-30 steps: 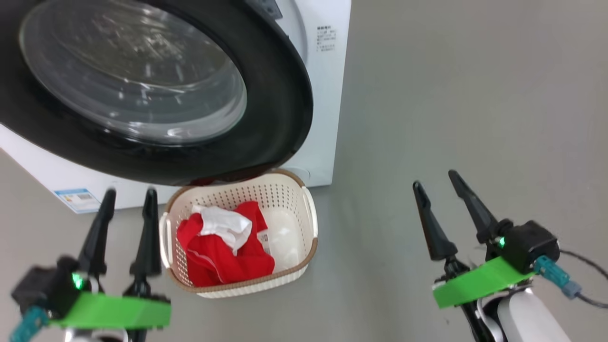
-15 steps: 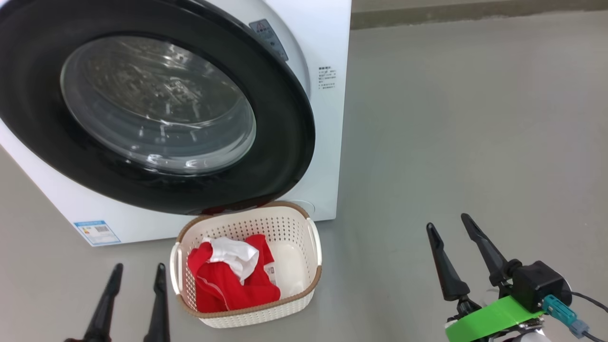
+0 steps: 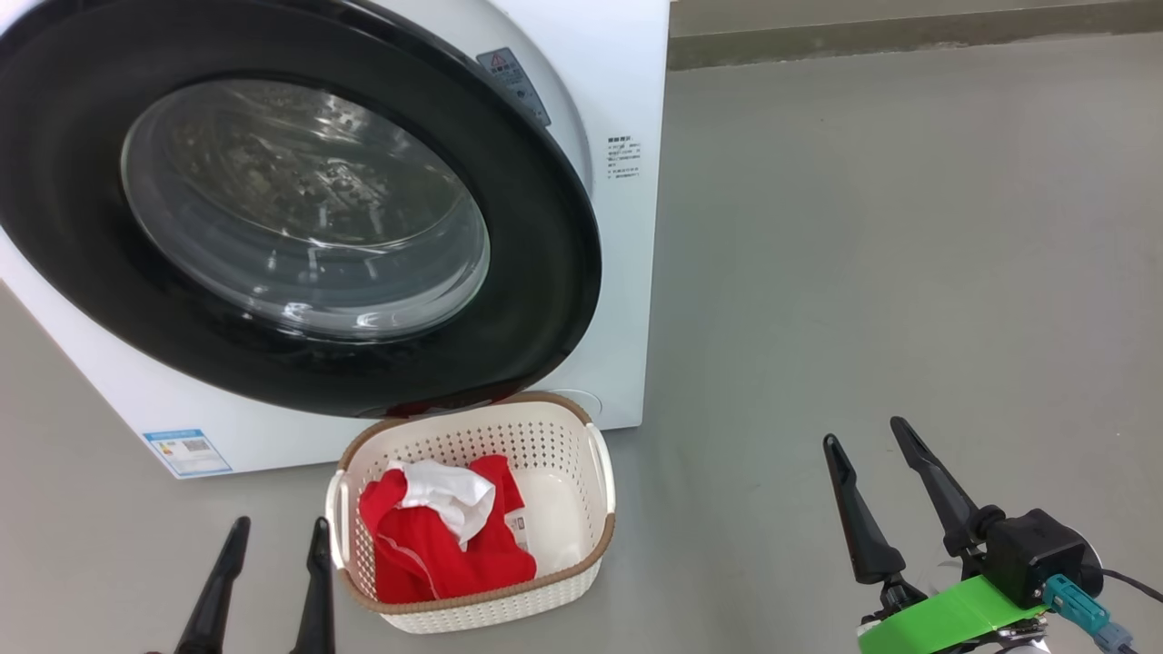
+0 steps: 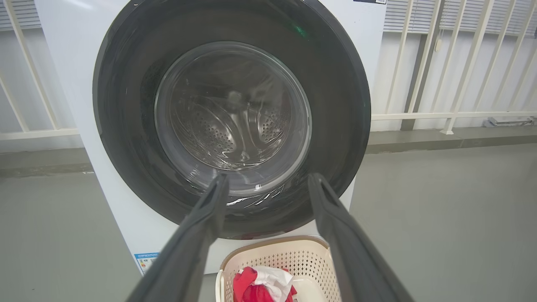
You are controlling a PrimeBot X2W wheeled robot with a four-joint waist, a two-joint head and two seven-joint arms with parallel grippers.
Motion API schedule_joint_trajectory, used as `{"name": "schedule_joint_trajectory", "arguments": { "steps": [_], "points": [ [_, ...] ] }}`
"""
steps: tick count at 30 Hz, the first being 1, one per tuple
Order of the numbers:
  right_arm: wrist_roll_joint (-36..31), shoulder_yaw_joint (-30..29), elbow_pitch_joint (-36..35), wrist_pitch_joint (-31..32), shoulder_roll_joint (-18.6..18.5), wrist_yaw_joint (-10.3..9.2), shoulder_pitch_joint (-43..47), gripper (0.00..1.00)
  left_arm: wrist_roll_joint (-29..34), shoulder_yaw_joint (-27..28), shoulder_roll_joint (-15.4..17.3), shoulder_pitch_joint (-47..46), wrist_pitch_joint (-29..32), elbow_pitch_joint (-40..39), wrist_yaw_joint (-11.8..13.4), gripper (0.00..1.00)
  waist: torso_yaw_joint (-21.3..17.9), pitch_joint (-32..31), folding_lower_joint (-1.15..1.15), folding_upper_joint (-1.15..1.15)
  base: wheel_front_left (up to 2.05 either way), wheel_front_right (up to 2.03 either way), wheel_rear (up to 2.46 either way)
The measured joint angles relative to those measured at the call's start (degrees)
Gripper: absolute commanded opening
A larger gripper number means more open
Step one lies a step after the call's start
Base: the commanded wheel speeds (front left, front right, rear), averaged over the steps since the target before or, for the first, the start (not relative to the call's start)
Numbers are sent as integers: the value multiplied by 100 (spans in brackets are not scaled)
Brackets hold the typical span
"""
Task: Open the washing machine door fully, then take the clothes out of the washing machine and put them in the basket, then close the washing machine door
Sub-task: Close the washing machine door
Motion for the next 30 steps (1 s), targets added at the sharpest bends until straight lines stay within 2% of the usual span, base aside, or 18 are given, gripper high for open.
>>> {"name": "schedule_joint_trajectory", "arguments": {
  "steps": [13,30],
  "points": [
    [15,53,0,0,2,0,-4,100,93,42,-103,-3,0,5,-105,100,74,102,0,0,0,0,0],
    [14,55,27,0,2,0,-4,100,181,30,-130,-3,0,7,-109,100,191,62,0,0,0,0,0]
  ]
}}
